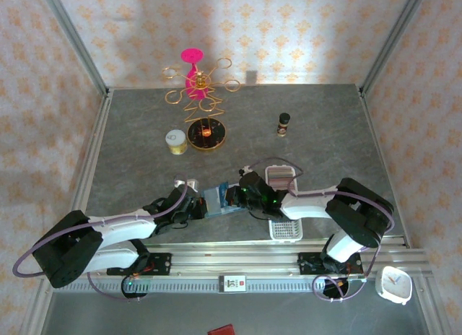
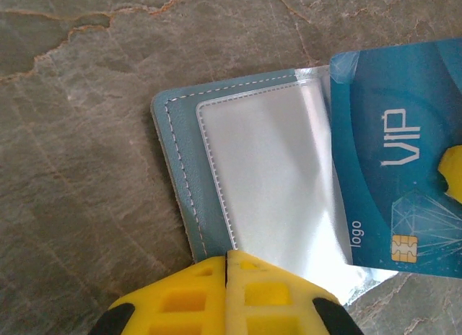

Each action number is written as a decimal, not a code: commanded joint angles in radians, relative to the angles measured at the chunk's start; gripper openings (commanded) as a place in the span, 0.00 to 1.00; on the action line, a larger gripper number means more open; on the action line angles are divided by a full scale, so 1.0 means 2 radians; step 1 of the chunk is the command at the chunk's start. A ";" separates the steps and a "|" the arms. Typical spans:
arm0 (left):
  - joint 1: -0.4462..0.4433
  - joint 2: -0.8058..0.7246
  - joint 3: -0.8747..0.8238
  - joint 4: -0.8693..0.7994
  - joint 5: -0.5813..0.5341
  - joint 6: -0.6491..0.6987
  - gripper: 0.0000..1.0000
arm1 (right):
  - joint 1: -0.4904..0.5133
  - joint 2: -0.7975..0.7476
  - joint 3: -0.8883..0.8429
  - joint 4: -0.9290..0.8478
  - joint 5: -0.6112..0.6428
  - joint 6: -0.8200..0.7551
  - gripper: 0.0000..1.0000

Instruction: Put the credit cards into the card holder

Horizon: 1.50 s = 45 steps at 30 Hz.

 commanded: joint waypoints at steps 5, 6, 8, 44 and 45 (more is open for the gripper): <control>-0.003 0.005 -0.015 -0.006 -0.021 -0.008 0.00 | -0.012 0.008 -0.025 0.043 -0.062 0.037 0.00; -0.003 0.006 -0.016 -0.005 -0.021 -0.009 0.00 | -0.014 0.009 -0.027 0.047 -0.070 0.039 0.00; -0.003 0.007 -0.016 -0.005 -0.023 -0.009 0.00 | -0.020 0.008 -0.021 0.025 -0.073 0.028 0.00; -0.004 -0.022 -0.016 -0.031 -0.068 -0.019 0.35 | -0.029 0.049 -0.023 0.059 -0.127 0.030 0.00; -0.004 -0.027 -0.016 -0.033 -0.069 -0.018 0.35 | -0.029 0.050 -0.022 0.056 -0.125 0.028 0.00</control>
